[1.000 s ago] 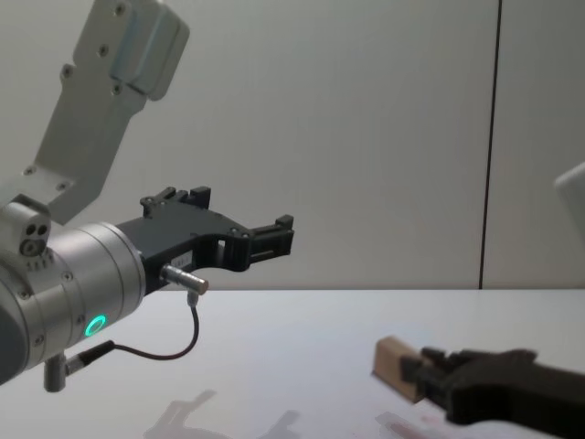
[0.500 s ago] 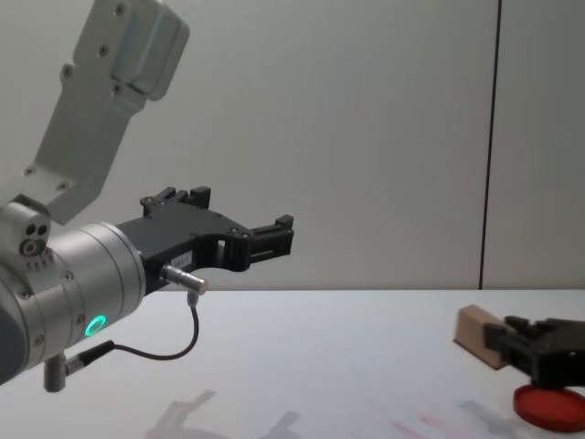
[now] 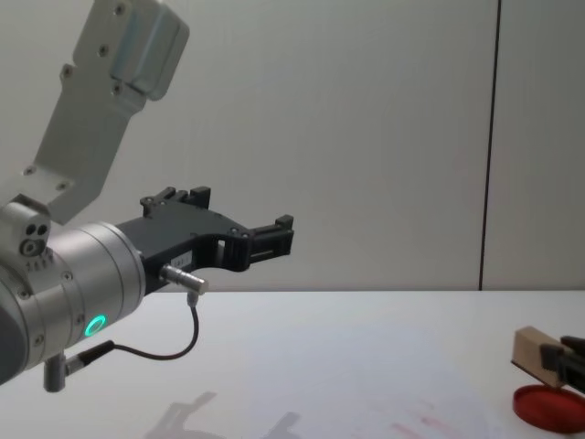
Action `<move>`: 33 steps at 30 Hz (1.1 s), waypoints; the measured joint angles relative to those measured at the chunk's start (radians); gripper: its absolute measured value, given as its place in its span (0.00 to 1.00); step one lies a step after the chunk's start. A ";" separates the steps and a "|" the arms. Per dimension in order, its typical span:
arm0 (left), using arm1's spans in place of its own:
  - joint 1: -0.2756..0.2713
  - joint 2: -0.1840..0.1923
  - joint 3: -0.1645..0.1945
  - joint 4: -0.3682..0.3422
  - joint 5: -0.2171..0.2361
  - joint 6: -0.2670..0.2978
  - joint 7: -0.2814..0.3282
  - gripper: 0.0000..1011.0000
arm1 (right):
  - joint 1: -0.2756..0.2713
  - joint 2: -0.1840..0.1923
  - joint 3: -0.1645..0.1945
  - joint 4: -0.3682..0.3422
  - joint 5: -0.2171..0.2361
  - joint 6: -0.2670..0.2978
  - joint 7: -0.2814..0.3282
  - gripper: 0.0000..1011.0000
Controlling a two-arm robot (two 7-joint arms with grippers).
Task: Use the one hand to pick up the stamp and affix it onto the A4 paper.
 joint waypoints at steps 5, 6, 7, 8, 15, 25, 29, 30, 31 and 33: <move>0.000 0.000 0.000 0.000 0.000 0.000 0.000 0.98 | 0.007 0.003 0.004 0.022 -0.006 0.007 -0.001 0.21; 0.000 0.000 0.000 0.000 0.000 0.000 0.000 0.98 | 0.010 0.004 0.005 0.027 -0.008 0.009 -0.001 0.21; 0.000 0.000 0.000 0.000 0.000 0.000 0.000 0.98 | 0.012 0.004 0.005 0.032 -0.009 0.011 -0.001 0.21; 0.000 0.000 0.000 0.000 0.000 0.000 0.000 0.98 | 0.014 0.004 0.006 0.035 -0.010 0.012 -0.001 0.21; 0.000 0.000 0.000 0.000 0.000 0.000 0.000 0.98 | 0.031 -0.001 0.006 0.071 -0.015 0.024 0.002 0.21; 0.000 0.000 0.000 0.000 0.000 0.000 0.000 0.98 | 0.046 -0.011 0.001 0.101 -0.016 0.034 0.011 0.25; 0.000 0.000 0.000 0.000 0.000 0.000 0.000 0.98 | 0.049 -0.013 -0.001 0.106 -0.016 0.036 0.013 0.37; 0.000 0.000 0.000 0.000 0.000 0.000 0.000 0.98 | 0.050 -0.014 -0.002 0.107 -0.016 0.036 0.013 0.39; 0.000 0.000 0.000 0.000 0.000 0.000 0.000 0.98 | 0.050 -0.015 -0.002 0.108 -0.016 0.036 0.013 0.43; 0.000 0.000 0.000 0.000 0.000 0.000 0.000 0.98 | 0.050 -0.015 -0.002 0.108 -0.016 0.036 0.012 0.49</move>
